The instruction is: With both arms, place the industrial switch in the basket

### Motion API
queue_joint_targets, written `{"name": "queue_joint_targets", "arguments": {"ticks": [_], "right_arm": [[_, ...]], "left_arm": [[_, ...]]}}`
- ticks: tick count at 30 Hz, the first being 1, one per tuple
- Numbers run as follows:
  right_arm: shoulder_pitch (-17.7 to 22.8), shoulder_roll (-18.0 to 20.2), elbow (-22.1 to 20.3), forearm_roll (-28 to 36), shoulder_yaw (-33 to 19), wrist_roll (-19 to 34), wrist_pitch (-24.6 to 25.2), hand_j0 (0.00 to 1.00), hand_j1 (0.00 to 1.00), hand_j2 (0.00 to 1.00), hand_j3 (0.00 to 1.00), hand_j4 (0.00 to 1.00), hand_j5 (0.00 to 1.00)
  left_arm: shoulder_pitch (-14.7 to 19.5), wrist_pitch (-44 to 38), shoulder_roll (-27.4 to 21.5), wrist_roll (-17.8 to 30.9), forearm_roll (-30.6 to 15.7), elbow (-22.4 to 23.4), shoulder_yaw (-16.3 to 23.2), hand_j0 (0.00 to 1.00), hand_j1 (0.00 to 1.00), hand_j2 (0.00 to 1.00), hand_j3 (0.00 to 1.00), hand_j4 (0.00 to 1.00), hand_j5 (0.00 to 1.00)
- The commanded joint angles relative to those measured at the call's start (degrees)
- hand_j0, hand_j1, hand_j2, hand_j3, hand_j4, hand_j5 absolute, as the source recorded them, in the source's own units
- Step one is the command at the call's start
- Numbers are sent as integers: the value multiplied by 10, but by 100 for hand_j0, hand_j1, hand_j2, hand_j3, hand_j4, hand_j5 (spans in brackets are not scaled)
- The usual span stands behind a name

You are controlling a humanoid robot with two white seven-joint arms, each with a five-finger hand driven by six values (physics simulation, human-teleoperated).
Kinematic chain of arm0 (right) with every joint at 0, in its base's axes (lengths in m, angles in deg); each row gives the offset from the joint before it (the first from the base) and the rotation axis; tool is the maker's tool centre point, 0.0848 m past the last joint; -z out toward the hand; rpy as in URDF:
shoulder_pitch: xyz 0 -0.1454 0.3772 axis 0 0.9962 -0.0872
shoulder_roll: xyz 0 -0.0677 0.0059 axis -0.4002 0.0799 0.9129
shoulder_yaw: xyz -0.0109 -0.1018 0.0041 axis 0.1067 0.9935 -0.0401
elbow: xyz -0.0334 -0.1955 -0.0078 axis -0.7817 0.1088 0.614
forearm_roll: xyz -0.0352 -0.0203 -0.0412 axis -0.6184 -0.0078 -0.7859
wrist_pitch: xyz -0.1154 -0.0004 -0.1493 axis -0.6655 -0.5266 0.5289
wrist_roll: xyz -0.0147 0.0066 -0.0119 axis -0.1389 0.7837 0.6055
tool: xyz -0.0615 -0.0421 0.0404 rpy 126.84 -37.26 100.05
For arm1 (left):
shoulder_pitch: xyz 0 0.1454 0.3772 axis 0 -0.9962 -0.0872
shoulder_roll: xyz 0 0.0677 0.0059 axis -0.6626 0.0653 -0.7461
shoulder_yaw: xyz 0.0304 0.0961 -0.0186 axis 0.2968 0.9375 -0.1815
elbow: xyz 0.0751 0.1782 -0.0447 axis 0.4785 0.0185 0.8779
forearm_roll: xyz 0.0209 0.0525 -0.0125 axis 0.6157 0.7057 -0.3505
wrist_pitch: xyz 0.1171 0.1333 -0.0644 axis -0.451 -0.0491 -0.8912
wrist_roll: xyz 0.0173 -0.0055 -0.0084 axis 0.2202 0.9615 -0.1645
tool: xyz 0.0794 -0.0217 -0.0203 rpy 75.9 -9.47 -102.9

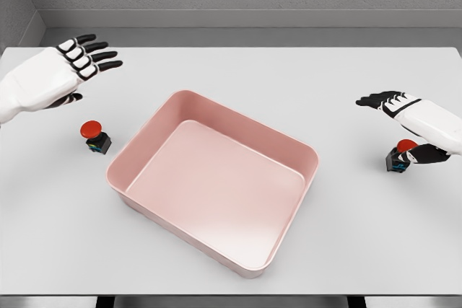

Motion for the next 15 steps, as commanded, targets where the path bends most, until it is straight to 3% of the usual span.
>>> {"name": "queue_joint_targets", "arguments": {"ticks": [1,4,5,7,13,15], "right_arm": [[1,1,0,2,0,0,0,100,100,100,100,100,100],[5,3,0,3,-1,-1,-7,100,100,100,100,100,100],[5,6,0,2,-2,0,-3,100,100,100,100,100,100],[4,8,0,-9,-5,12,3,100,100,100,100,100,100],[10,9,3,-26,-6,16,51,100,100,100,100,100,100],[5,8,1,-28,-6,115,100,100,100,100,100,100,100]], "left_arm": [[0,1,-2,0,-5,0,-2,100,100,100,100,100,100],[-2,1,-14,5,-2,0,0,100,100,100,100,100,100],[-5,1,-24,37,-7,0,-1,100,100,100,100,100,100],[-10,1,-24,54,-8,-2,2,100,100,100,100,100,100],[-69,1,-46,53,-23,-1,5,100,100,100,100,100,100],[-69,1,-58,53,-23,-1,14,100,100,100,100,100,100]]}}
